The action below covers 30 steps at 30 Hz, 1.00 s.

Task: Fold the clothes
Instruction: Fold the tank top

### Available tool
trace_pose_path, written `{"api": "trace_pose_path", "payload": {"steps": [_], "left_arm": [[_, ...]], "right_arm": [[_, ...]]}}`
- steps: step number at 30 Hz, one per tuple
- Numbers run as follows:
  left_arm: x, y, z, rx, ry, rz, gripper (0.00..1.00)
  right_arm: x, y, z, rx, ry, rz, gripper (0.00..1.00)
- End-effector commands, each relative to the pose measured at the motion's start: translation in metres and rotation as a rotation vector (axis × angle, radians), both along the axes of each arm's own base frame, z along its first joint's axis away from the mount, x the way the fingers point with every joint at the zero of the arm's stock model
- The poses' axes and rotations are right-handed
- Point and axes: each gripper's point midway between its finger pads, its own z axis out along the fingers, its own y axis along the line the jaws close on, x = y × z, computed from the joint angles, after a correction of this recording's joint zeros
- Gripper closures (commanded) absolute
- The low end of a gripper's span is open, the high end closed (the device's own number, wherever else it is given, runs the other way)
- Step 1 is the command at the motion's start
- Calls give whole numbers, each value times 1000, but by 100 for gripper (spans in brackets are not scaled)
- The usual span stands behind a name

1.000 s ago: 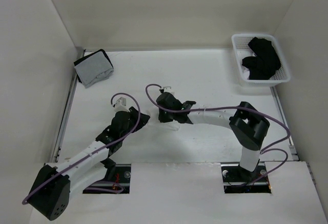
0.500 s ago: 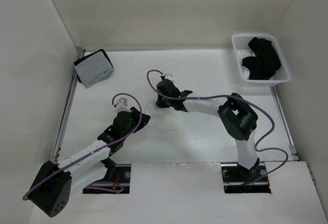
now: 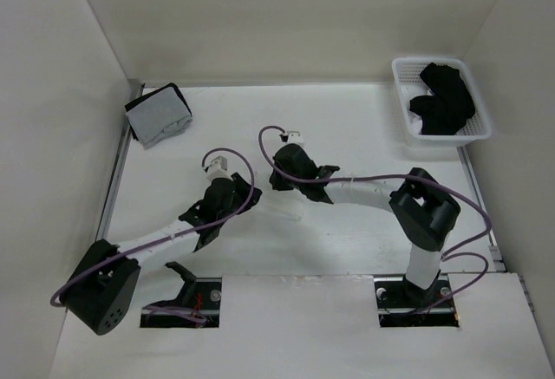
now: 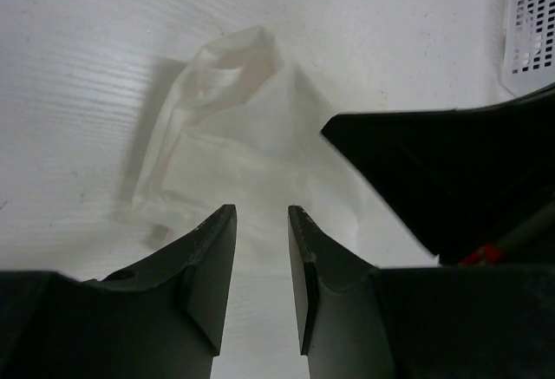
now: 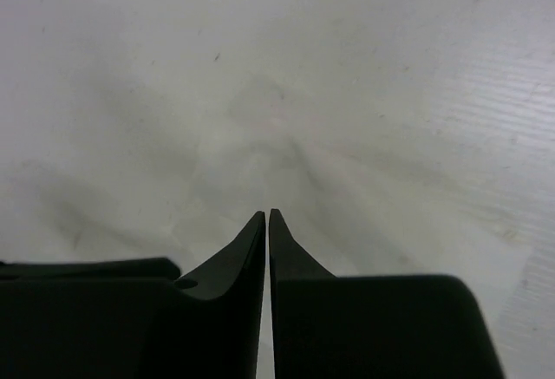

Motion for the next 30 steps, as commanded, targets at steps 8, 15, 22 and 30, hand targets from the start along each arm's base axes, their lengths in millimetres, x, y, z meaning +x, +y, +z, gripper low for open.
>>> {"api": "trace_pose_path", "payload": {"steps": [8, 15, 22, 30], "left_arm": [[41, -10, -24, 56, -6, 13, 74], [12, 5, -32, 27, 31, 28, 74], [-11, 10, -11, -30, 18, 26, 74], [10, -9, 56, -87, -102, -1, 73]], "right_arm": [[16, 31, -7, 155, 48, 68, 93], [58, 27, -14, 212, 59, 11, 93], [71, 17, -6, 240, 35, -42, 92], [18, -20, 39, 304, -29, -22, 83]]}}
